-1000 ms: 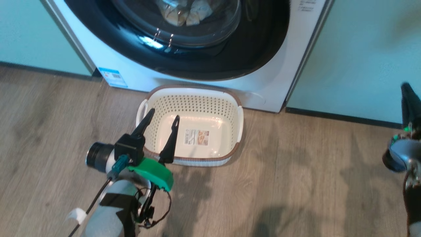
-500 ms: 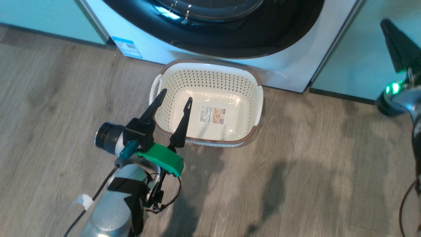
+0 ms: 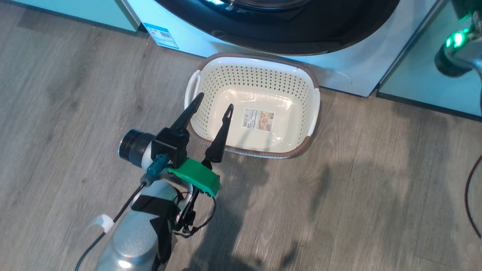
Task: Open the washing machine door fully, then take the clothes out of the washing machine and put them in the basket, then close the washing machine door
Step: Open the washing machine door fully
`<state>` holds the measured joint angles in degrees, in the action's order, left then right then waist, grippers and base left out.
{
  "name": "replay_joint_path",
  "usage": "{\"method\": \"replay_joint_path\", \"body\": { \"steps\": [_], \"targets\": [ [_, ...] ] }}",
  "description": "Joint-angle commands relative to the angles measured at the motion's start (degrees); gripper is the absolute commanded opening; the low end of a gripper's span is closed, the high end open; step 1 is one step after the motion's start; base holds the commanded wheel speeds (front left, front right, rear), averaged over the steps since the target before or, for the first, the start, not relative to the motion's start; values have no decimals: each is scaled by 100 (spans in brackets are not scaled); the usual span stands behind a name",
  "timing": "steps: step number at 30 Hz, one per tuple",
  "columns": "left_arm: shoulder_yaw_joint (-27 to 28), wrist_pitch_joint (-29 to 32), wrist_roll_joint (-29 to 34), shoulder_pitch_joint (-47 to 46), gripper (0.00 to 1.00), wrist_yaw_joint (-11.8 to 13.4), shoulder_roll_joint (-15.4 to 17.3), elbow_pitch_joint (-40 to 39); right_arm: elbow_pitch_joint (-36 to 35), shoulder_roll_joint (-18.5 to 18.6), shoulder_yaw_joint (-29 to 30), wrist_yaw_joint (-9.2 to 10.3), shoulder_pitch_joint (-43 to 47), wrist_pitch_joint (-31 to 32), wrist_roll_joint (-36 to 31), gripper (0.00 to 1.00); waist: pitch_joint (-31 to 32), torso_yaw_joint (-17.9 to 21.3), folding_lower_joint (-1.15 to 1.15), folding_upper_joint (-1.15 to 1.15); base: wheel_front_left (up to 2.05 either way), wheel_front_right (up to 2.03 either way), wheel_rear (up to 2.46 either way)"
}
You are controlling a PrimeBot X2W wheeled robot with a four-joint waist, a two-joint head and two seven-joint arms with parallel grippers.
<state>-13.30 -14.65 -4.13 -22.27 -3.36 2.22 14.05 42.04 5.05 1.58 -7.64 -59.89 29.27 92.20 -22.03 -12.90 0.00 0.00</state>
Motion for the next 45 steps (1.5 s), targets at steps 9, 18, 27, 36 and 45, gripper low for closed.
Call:
{"method": "replay_joint_path", "body": {
  "steps": [9,18,27,36,45],
  "targets": [
    [-48,-35,-153,-225,100,80,67,-200,452,-41,-252,15,-942,-67,-313,0,-127,-158,0,0,0,0,0],
    [-174,-35,-243,-287,100,122,66,-235,880,-54,-358,15,-1351,-127,-461,0,-233,-257,0,0,0,0,0],
    [-288,-35,-331,-362,100,167,66,-234,1209,-53,-498,15,-1656,-114,-623,0,-333,-321,0,0,0,0,0],
    [-326,-35,-342,-411,100,211,66,-242,1280,-41,-552,15,-1704,0,-647,0,-366,-328,0,0,0,0,0],
    [-322,-35,-386,-405,100,218,66,-220,1142,-19,-598,15,-1479,180,-625,0,-328,-300,0,0,0,0,0]
  ]
}}
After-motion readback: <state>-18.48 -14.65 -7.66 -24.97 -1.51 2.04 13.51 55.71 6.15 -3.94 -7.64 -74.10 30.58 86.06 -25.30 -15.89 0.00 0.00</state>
